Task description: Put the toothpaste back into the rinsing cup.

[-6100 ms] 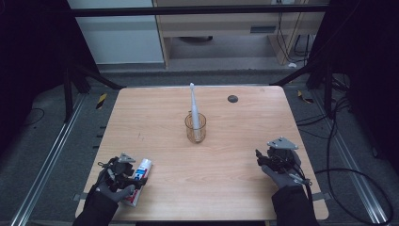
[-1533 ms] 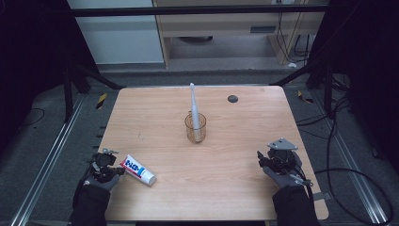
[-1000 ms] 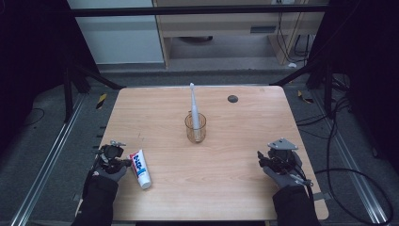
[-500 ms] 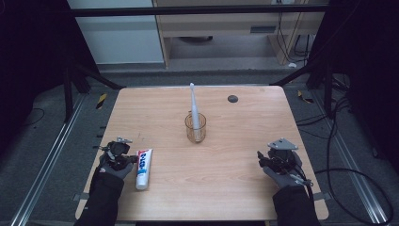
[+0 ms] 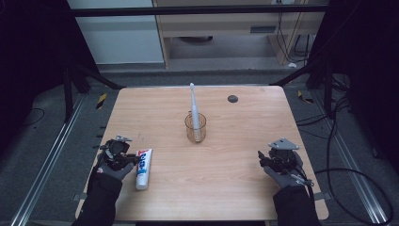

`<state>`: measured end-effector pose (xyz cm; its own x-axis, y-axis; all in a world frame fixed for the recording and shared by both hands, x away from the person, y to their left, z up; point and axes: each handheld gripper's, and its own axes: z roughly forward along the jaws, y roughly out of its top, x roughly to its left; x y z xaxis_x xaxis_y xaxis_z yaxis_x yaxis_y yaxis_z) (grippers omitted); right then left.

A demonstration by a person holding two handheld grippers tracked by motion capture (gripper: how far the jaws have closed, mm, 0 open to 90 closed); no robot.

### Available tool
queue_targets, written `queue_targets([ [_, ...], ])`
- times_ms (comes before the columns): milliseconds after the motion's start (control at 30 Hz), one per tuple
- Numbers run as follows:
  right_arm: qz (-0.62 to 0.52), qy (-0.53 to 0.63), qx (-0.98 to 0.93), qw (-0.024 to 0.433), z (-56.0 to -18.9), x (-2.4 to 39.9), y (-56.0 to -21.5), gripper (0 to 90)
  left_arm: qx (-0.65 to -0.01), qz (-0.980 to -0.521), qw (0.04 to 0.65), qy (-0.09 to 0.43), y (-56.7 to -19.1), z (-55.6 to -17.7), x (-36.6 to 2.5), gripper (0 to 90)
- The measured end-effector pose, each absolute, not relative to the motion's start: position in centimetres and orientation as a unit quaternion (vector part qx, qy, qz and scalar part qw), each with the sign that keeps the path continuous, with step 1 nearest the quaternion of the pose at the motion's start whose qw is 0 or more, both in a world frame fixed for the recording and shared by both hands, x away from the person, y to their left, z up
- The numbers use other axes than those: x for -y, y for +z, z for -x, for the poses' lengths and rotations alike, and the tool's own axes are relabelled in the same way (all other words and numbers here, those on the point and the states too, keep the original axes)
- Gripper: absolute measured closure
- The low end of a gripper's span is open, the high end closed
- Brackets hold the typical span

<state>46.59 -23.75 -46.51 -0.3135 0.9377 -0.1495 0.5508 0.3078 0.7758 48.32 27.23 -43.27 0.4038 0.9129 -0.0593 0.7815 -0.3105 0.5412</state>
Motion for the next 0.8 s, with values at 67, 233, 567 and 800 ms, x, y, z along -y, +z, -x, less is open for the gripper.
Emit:
queue_targets([
  [67,-0.497,0.314,-0.748,0.309,-46.6,23.8,-46.5,33.3,-0.531,-0.803,0.240,0.123,-43.0,-48.7,-26.8,62.6],
  [233,-0.497,0.315,-0.747,0.309,-46.6,23.8,-46.5,33.1,-0.540,-0.807,0.210,0.114,-43.0,-49.6,-26.1,49.9],
  [567,-0.497,0.314,-0.748,0.309,-46.7,24.0,-46.5,32.8,-0.559,-0.802,0.189,0.088,-44.1,-50.6,-25.4,34.9],
  [800,-0.497,0.314,-0.748,0.307,-46.7,23.9,-46.5,32.8,-0.569,-0.798,0.186,0.072,-44.9,-51.3,-25.1,32.1],
])
